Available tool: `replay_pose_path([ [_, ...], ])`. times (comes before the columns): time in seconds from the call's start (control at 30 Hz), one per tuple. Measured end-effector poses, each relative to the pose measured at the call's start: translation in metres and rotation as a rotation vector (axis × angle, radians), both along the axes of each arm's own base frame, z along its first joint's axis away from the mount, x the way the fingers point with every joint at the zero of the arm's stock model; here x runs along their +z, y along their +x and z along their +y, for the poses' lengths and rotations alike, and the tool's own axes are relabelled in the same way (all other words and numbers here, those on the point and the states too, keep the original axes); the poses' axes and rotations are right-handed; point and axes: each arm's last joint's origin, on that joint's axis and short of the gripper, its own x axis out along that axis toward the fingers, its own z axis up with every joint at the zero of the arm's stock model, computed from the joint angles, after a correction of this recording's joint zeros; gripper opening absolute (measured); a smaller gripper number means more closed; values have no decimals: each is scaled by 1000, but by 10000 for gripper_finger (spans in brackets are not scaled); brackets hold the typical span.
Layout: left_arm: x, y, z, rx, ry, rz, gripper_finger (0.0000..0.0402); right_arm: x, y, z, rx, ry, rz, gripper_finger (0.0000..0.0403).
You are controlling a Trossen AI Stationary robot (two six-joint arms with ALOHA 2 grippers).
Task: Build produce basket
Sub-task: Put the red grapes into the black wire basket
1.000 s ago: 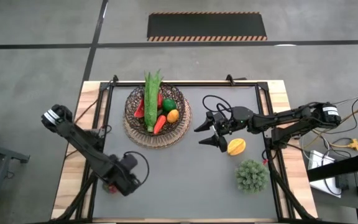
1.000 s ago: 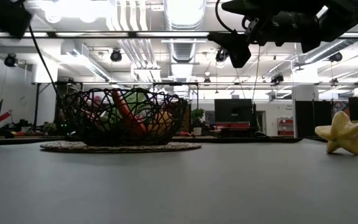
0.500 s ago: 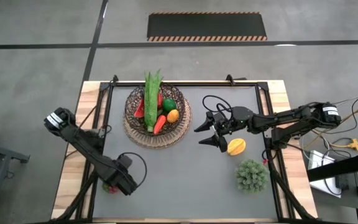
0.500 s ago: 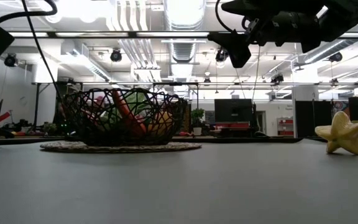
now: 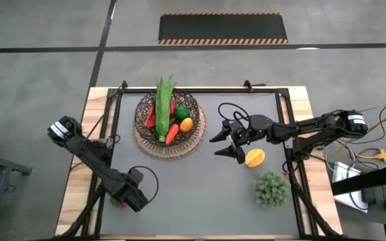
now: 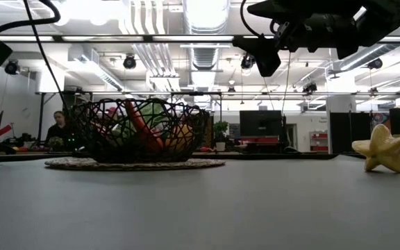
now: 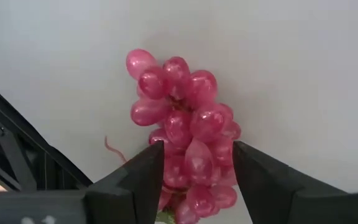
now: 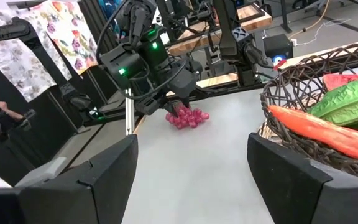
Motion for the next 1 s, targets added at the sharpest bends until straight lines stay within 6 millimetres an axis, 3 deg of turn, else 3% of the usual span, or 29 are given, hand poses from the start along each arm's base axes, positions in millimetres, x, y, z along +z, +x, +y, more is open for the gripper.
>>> replay_pose_path([
  [0.17,-4,-2,2,0,7,7,148,-1,0,0,0,1,13,286],
  [0.53,-6,-1,1,0,-5,-5,10,-1,0,0,0,2,13,284],
  [0.8,1,1,-1,-2,-20,-21,13,-1,0,0,0,2,13,283],
  [1.0,26,10,-9,-53,-88,-105,14,-1,0,0,0,2,13,286],
])
